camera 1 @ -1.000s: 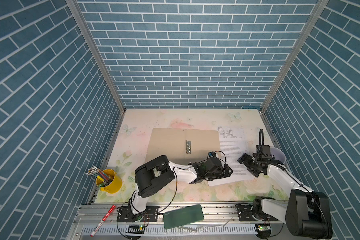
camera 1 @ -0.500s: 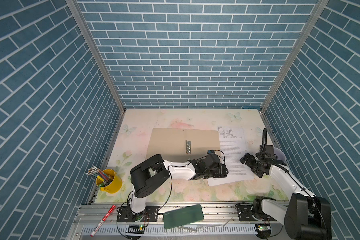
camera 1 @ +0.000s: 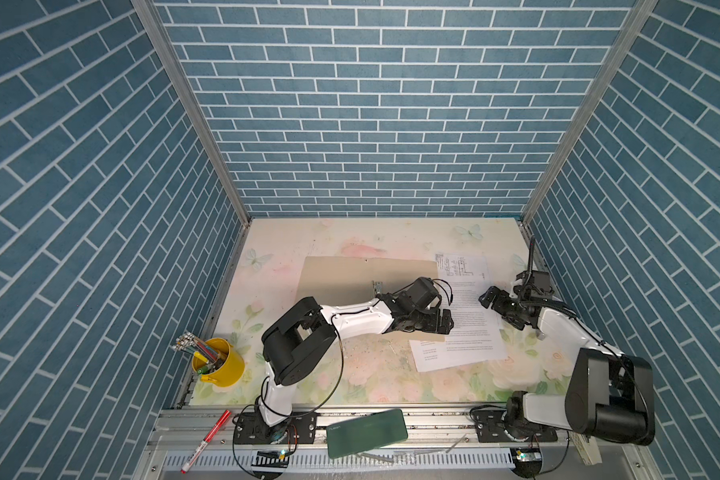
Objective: Put the files into the folder
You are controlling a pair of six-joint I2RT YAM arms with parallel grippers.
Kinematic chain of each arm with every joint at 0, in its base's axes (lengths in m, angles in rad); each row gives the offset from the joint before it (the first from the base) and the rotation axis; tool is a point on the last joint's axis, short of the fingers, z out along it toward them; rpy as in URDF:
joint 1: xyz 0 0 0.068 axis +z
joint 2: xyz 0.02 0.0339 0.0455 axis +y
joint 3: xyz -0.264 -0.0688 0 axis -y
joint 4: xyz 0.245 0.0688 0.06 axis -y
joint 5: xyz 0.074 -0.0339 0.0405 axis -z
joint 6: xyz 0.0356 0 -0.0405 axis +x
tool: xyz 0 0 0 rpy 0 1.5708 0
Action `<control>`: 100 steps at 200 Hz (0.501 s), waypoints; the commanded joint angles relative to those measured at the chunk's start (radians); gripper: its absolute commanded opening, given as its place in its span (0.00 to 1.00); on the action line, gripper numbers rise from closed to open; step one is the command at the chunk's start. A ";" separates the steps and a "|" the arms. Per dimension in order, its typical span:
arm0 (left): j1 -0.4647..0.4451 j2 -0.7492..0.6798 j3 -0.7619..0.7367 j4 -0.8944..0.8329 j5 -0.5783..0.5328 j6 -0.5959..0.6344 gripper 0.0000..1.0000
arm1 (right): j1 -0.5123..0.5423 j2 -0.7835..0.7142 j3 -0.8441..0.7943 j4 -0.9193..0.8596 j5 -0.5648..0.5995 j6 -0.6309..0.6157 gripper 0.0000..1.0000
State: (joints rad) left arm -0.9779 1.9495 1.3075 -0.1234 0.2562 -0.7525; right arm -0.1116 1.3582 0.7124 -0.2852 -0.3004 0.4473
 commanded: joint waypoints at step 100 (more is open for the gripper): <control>0.089 0.135 0.092 -0.133 -0.034 0.081 1.00 | -0.005 0.193 0.077 0.066 -0.082 -0.065 0.94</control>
State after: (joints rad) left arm -0.9203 2.0724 1.4227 -0.2268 0.2668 -0.6888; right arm -0.1135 1.5257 0.7605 -0.2214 -0.3824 0.4034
